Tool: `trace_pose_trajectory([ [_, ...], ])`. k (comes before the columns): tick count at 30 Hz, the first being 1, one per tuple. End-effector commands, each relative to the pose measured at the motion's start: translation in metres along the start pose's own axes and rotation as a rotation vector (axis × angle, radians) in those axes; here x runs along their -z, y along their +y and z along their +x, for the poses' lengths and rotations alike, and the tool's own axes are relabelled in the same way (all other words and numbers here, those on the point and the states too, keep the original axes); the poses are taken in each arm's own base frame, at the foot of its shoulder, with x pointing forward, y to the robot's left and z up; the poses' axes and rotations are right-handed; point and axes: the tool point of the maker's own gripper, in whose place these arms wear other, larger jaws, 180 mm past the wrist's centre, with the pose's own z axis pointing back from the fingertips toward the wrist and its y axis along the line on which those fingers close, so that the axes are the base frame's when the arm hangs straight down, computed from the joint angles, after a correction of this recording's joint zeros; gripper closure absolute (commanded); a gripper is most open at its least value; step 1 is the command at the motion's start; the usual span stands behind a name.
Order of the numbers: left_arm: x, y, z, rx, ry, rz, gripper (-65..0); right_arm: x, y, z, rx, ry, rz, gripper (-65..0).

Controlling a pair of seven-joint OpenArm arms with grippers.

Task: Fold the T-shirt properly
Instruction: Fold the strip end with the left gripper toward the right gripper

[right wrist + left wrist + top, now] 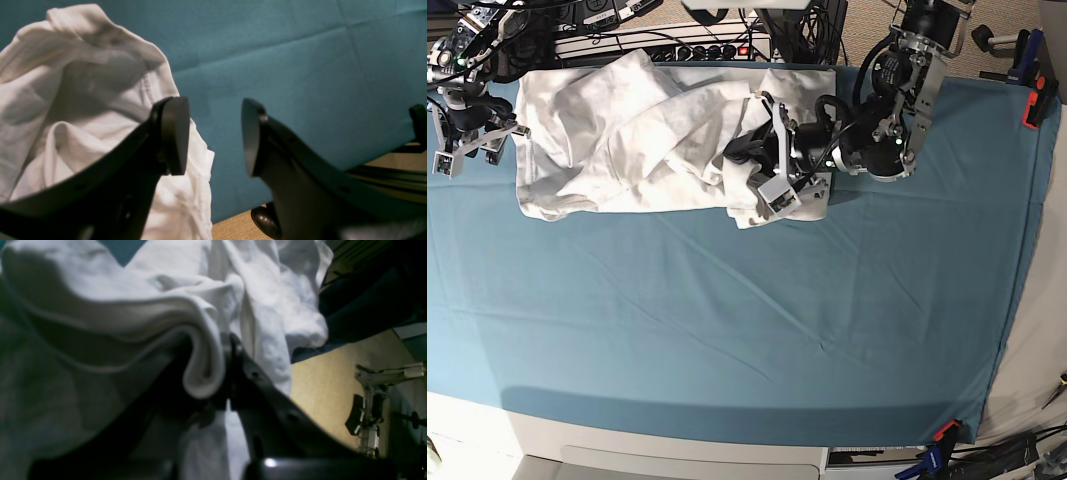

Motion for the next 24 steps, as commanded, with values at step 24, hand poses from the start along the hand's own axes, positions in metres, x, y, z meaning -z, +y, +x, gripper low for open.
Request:
trace_pose_trajectory([
  [24,-0.013,-0.032,0.038,0.075,-0.108,-0.073,0.0,-0.003,-0.004,0.014,-0.012,-0.047,-0.008,-25.8],
])
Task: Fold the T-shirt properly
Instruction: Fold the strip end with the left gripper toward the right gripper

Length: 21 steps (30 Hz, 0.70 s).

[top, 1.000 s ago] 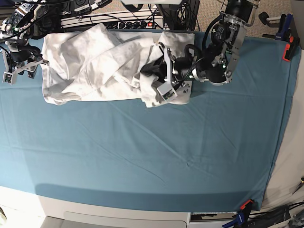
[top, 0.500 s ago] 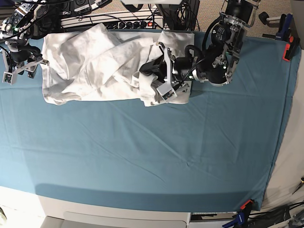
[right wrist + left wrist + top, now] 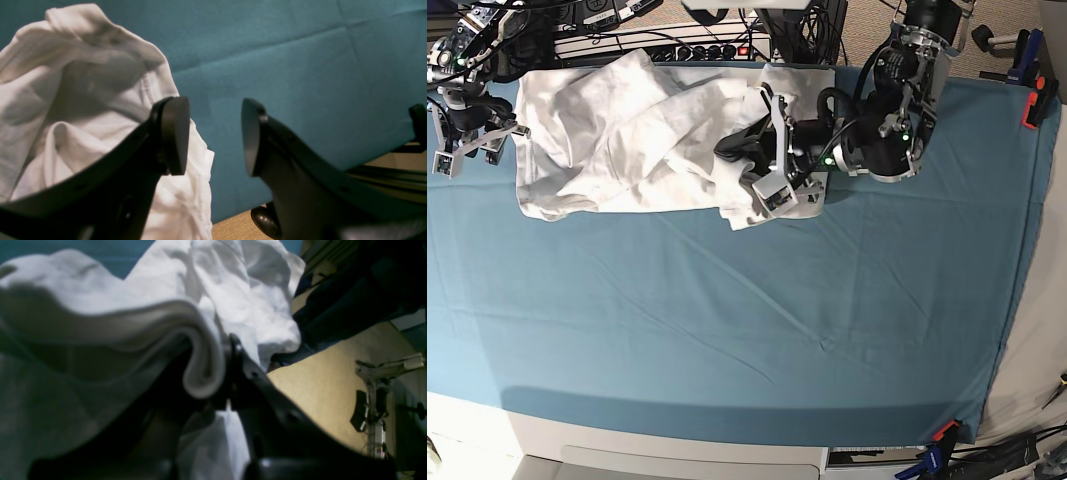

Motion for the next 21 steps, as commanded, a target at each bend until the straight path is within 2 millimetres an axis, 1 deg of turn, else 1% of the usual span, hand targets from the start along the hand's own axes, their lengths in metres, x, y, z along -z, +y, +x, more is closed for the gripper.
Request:
trace_pose_trajectory([
  [1,-0.001,-0.007,0.015,0.002,-0.068,-0.028,0.0,-0.003,-0.004,0.014,-0.013,-0.048,-0.007,-25.8],
  [3,0.002,-0.009,0.012,-0.019,-0.08,-0.033,0.0,-0.003,-0.004,0.014,-0.012,-0.051,-0.007,-25.8],
  [5,0.004,-0.006,0.012,-0.012,-0.079,-0.013,0.0,-0.003,-0.004,0.015,-0.012,-0.055,-0.007,-25.8],
  [8,0.004,-0.001,0.017,0.006,-0.102,0.014,0.0,-0.003,-0.003,0.015,-0.01,-0.057,-0.004,-25.8],
  [12,0.003,0.001,0.021,0.013,-0.117,0.019,0.0,-0.003,-0.003,0.016,-0.009,-0.058,-0.001,-25.8],
  [14,0.004,0.003,0.02,0.021,-0.111,0.031,0.0,-0.003,-0.003,0.016,-0.009,-0.058,-0.001,-25.8],
  [18,0.004,0.003,0.019,0.02,-0.111,0.031,-5.5,-0.003,-0.003,0.016,-0.009,-0.06,-0.001,-25.8],
  [21,0.004,0.0,0.021,0.015,-0.119,0.02,-5.7,-0.003,-0.003,0.016,-0.009,-0.059,-0.001,-25.8],
])
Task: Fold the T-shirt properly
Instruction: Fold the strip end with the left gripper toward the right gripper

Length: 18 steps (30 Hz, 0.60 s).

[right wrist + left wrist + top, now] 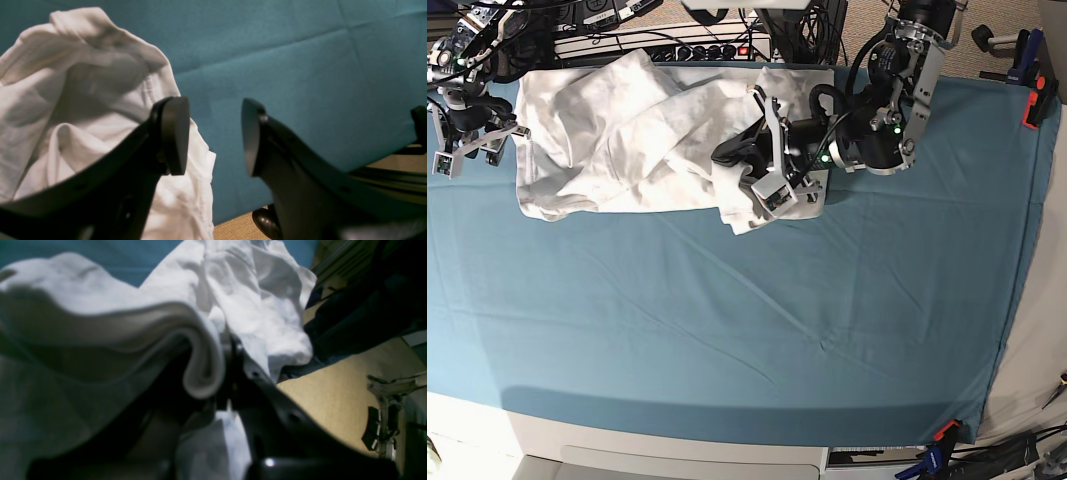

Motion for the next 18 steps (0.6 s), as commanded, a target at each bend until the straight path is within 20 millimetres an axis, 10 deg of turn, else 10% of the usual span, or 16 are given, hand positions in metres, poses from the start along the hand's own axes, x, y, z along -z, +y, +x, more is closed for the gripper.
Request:
trace_pose_trajectory([
  [1,0.0,-0.008,0.019,0.014,-0.071,-0.033,-5.7,-0.003,-0.004,0.015,-0.013,-0.052,-0.007,-25.8],
  [11,0.036,-0.051,0.014,0.12,-0.022,-0.106,-26.1,-0.003,-0.004,0.014,-0.012,-0.05,-0.007,-25.8],
  [18,0.042,-0.046,0.024,0.187,-0.024,-0.07,-26.3,-0.003,-0.004,0.014,-0.013,-0.051,-0.007,-25.8],
])
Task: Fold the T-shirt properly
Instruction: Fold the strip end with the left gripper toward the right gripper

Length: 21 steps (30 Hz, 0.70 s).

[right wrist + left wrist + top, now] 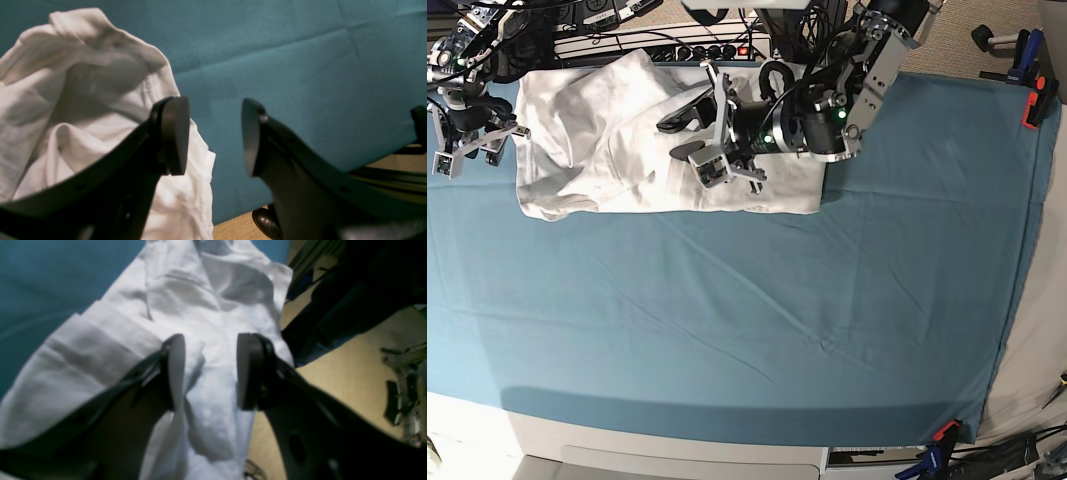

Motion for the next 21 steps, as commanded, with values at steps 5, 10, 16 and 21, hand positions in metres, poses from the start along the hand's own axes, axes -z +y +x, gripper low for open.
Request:
trace_pose_trajectory([
  [5,-0.007,0.016,0.026,0.03,-0.055,0.044,-26.2,-0.003,-0.004,0.014,-0.013,-0.051,-0.006,-25.8],
  [10,-0.044,0.052,0.044,0.026,-0.104,0.168,-13.9,-0.003,-0.004,0.014,-0.013,-0.051,-0.006,-25.8],
  [16,-0.108,0.092,0.022,-0.069,-0.104,0.331,0.0,-0.003,-0.004,0.014,-0.013,-0.051,-0.007,-25.8],
  [21,-0.135,0.084,-0.021,-0.16,-0.024,0.399,0.0,-0.003,-0.004,0.014,-0.013,-0.051,-0.006,-25.8],
])
